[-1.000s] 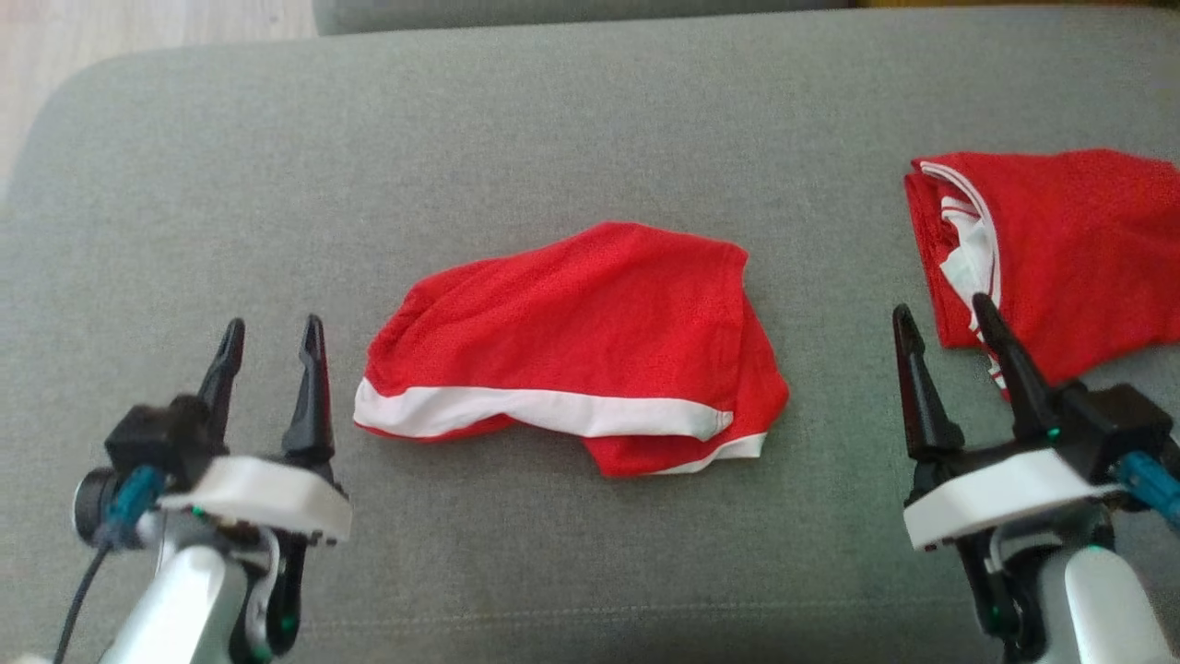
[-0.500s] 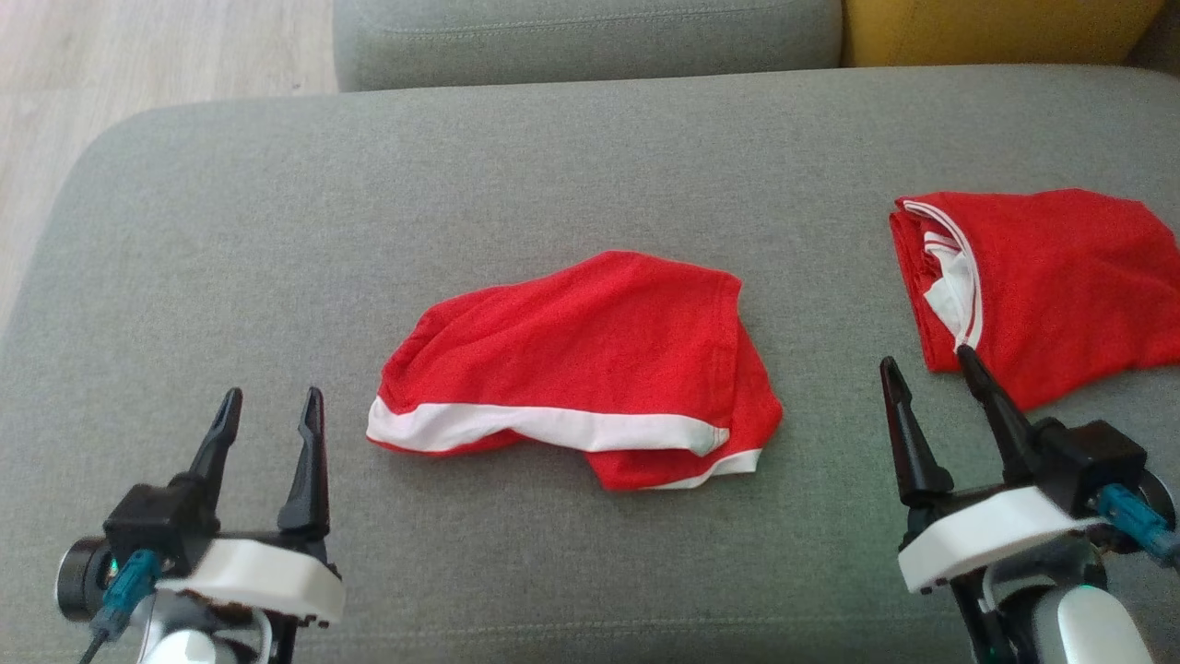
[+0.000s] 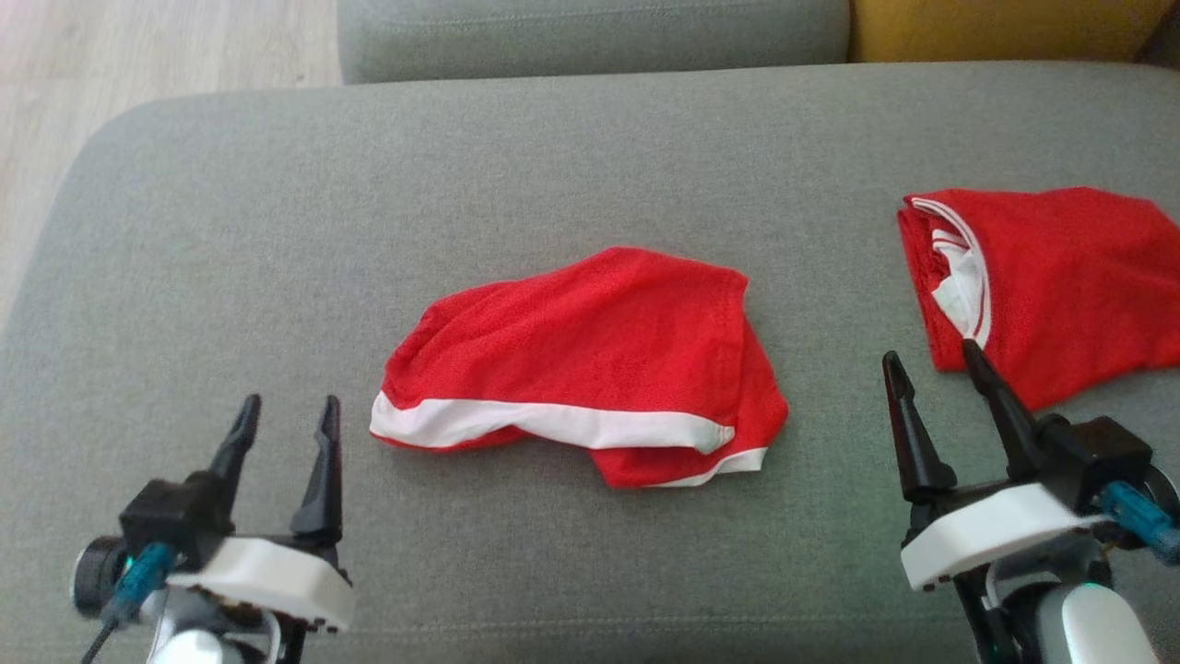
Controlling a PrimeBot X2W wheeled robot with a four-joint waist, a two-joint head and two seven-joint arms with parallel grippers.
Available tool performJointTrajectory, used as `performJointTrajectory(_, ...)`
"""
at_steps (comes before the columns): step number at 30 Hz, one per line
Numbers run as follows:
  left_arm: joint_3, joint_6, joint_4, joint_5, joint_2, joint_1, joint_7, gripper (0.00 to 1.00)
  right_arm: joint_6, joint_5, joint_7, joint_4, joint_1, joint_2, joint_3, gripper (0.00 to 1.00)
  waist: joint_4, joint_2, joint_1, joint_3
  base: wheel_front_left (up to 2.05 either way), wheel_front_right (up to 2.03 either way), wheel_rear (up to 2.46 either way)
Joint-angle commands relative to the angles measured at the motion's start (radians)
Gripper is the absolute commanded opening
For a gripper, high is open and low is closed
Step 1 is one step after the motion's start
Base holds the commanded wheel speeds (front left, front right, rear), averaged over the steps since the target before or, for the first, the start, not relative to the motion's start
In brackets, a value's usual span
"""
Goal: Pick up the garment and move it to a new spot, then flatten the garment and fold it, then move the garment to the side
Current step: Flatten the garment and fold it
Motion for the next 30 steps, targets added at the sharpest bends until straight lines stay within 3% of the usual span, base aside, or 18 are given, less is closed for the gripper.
performJointTrajectory(1,0.032,-0.022,-0.002,-0.015,0.027,-0.087,0.008,1.00,-0.001,0.003,0.000,-0.044,-0.031,-0.004,0.020,1.00,0.003,0.0000,0.0000,0.016,0.00,0.00,0.00)
performJointTrajectory(4,0.022,-0.051,0.035,-0.035,0.022,-0.124,0.032,1.00,-0.001,0.004,-0.001,-0.047,-0.039,-0.004,0.022,1.00,0.003,0.0000,0.0000,0.033,0.00,0.00,0.00)
performJointTrajectory(13,-0.026,-0.201,0.330,-0.127,-0.018,-0.279,0.120,1.00,-0.001,0.008,-0.006,-0.031,-0.066,-0.004,0.045,1.00,-0.029,0.0000,0.0000,0.095,0.00,0.00,0.00)
performJointTrajectory(19,-0.042,-0.262,0.484,-0.168,-0.043,-0.334,0.154,1.00,-0.001,0.012,-0.012,-0.020,-0.076,-0.004,0.047,1.00,-0.045,0.0000,0.0000,0.117,0.00,0.00,0.00)
performJointTrajectory(20,-0.043,-0.269,0.500,-0.171,-0.046,-0.342,0.150,0.83,-0.001,0.013,-0.013,-0.018,-0.077,-0.004,0.048,1.00,-0.047,0.0000,0.0000,0.119,0.00,0.00,0.00)
performJointTrajectory(21,-0.043,-0.275,0.514,-0.171,-0.047,-0.349,0.143,0.33,-0.001,0.014,-0.013,-0.016,-0.077,-0.004,0.050,1.00,-0.048,0.0000,0.0000,0.122,0.00,0.00,0.00)
performJointTrajectory(22,-0.042,-0.281,0.528,-0.172,-0.048,-0.356,0.135,0.00,-0.001,0.015,-0.013,-0.014,-0.078,-0.004,0.055,1.00,-0.049,0.0000,0.0000,0.124,0.00,0.00,0.00)
performJointTrajectory(30,-0.042,-0.304,0.592,-0.175,-0.057,-0.387,0.087,0.00,-0.001,-0.029,0.025,0.020,-0.081,-0.004,0.219,1.00,-0.045,0.0000,0.0000,0.127,0.00,0.00,0.00)
